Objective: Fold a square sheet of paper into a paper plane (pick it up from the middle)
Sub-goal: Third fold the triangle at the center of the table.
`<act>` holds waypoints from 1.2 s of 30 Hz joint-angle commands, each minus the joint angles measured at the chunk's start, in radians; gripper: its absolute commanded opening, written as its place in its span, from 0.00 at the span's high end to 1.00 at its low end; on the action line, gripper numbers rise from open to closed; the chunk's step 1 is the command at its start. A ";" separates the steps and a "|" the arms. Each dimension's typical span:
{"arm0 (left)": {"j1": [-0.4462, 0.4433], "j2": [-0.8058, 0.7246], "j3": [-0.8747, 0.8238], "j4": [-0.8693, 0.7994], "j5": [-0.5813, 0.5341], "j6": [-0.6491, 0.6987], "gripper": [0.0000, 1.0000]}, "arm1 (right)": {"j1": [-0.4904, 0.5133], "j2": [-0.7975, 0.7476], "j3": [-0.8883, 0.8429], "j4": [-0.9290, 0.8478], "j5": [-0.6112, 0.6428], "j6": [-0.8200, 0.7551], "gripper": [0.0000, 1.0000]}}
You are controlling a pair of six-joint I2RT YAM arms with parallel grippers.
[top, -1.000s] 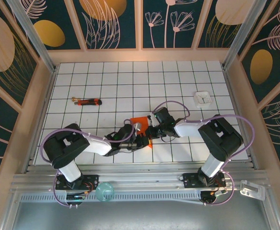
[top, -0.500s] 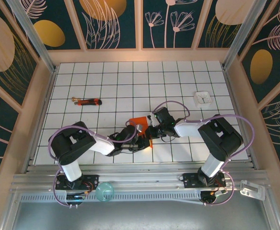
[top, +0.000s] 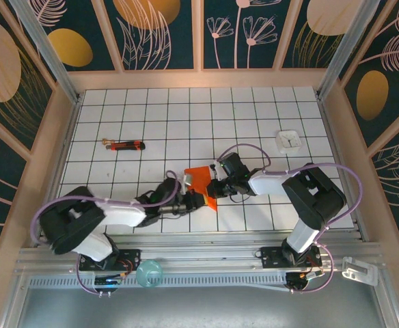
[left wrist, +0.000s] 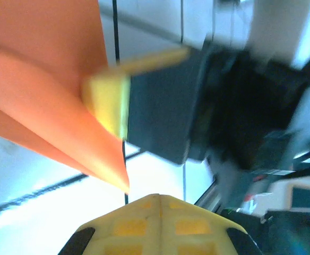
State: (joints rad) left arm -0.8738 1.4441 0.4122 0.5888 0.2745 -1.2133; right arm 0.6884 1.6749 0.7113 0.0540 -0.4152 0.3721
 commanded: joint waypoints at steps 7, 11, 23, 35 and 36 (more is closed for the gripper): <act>0.228 0.163 0.253 -0.257 0.067 0.187 1.00 | -0.007 0.068 -0.036 -0.097 0.067 -0.001 1.00; 0.231 0.363 0.401 -0.331 0.129 0.268 1.00 | -0.007 0.059 -0.030 -0.103 0.066 0.001 1.00; 0.231 0.546 0.554 -0.525 0.161 0.445 1.00 | -0.007 0.024 0.034 -0.147 0.036 -0.031 1.00; 0.231 0.571 0.554 -0.548 0.165 0.481 1.00 | -0.007 0.041 0.080 -0.179 0.039 -0.054 1.00; 0.231 0.572 0.554 -0.547 0.166 0.481 1.00 | -0.007 0.042 0.082 -0.181 0.039 -0.055 1.00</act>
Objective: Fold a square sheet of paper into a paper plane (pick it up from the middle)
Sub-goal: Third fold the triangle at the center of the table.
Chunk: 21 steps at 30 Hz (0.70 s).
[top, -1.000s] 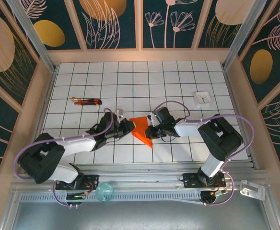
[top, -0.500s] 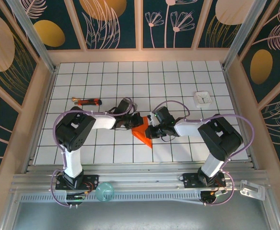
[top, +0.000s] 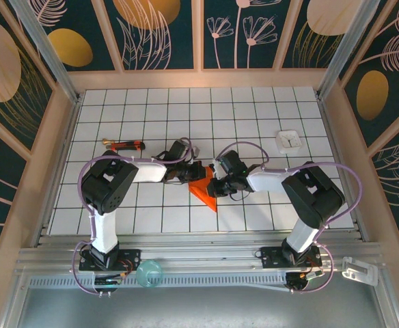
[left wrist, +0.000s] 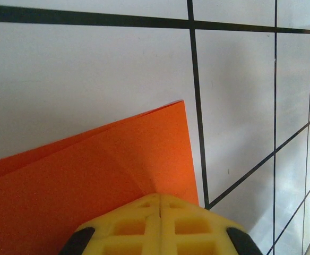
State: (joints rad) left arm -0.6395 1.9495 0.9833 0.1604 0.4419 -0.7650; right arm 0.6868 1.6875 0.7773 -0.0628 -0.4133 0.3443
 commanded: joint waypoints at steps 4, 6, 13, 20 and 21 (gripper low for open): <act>-0.003 0.071 -0.017 -0.117 0.002 0.036 1.00 | -0.008 0.037 0.025 -0.067 0.037 -0.031 1.00; -0.003 0.074 -0.017 -0.117 0.002 0.036 1.00 | -0.009 0.037 0.029 -0.068 0.038 -0.033 1.00; -0.003 0.075 -0.016 -0.116 0.003 0.034 1.00 | -0.010 0.039 0.044 -0.076 0.034 -0.042 1.00; -0.004 0.080 -0.017 -0.116 0.003 0.036 1.00 | -0.013 0.041 0.057 -0.081 0.034 -0.048 1.00; -0.003 0.080 -0.016 -0.116 0.003 0.036 1.00 | -0.013 0.041 0.059 -0.080 0.034 -0.048 1.00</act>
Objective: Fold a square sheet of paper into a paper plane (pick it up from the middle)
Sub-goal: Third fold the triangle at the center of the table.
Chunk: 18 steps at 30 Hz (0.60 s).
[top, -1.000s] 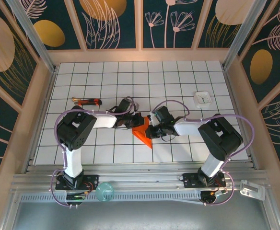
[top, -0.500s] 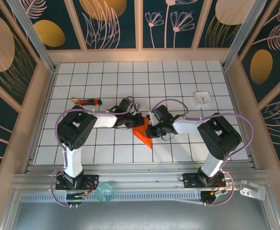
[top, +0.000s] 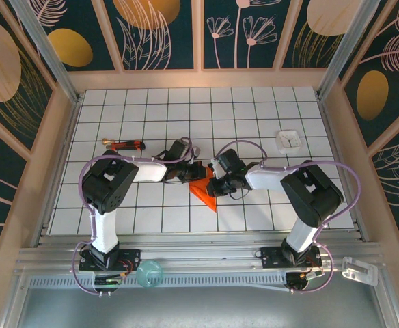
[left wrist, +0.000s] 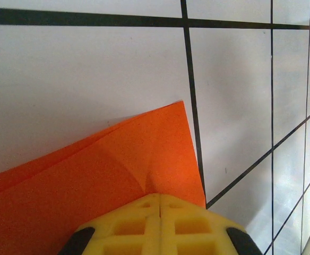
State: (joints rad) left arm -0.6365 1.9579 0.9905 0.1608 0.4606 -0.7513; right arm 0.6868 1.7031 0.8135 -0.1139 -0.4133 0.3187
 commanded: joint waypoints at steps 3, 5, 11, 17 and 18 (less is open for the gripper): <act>-0.006 0.072 -0.025 -0.115 -0.014 0.023 1.00 | -0.017 0.021 0.026 -0.029 0.033 -0.021 1.00; -0.006 0.073 -0.027 -0.113 -0.014 0.023 1.00 | -0.019 0.021 0.026 -0.027 0.030 -0.021 1.00; -0.006 0.073 -0.027 -0.115 -0.013 0.025 1.00 | -0.020 0.021 0.033 -0.028 0.021 -0.023 1.00; -0.006 0.076 -0.030 -0.112 -0.013 0.024 1.00 | -0.022 0.025 0.038 -0.026 0.011 -0.024 1.00; -0.006 0.078 -0.029 -0.112 -0.013 0.026 1.00 | -0.021 0.025 0.039 -0.026 0.006 -0.025 1.00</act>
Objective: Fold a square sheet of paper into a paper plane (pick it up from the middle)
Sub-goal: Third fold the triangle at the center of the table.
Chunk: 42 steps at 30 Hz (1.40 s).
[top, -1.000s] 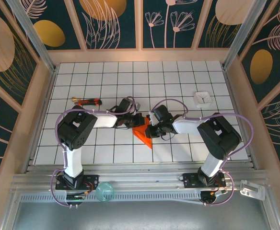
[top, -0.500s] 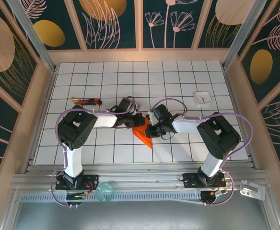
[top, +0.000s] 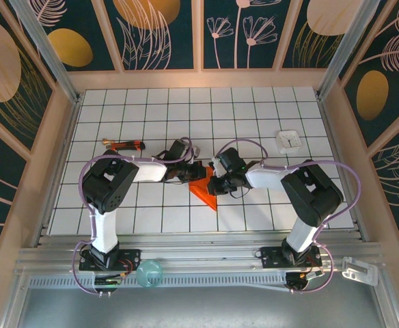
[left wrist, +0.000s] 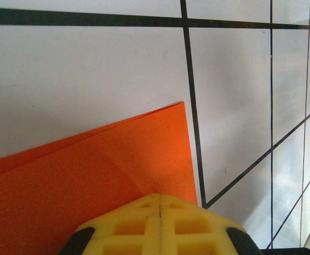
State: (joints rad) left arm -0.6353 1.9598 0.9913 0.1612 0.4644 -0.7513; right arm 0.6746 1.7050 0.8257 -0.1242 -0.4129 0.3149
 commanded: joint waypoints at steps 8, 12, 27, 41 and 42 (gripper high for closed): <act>-0.008 0.074 -0.031 -0.112 -0.017 0.027 1.00 | -0.007 0.033 0.018 -0.006 -0.001 -0.017 1.00; -0.007 0.073 -0.031 -0.115 -0.020 0.029 1.00 | -0.004 0.030 -0.008 0.009 -0.003 -0.004 1.00; -0.008 0.067 -0.038 -0.120 -0.032 0.029 1.00 | 0.021 -0.004 -0.048 0.027 0.000 0.033 1.00; -0.007 0.062 -0.043 -0.120 -0.036 0.029 1.00 | 0.034 -0.010 -0.050 0.024 0.001 0.041 1.00; -0.007 0.062 -0.043 -0.120 -0.036 0.028 1.00 | 0.034 -0.010 -0.049 0.025 -0.001 0.039 1.00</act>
State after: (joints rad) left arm -0.6353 1.9598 0.9913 0.1612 0.4641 -0.7437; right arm 0.6891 1.7081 0.8024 -0.0681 -0.4164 0.3470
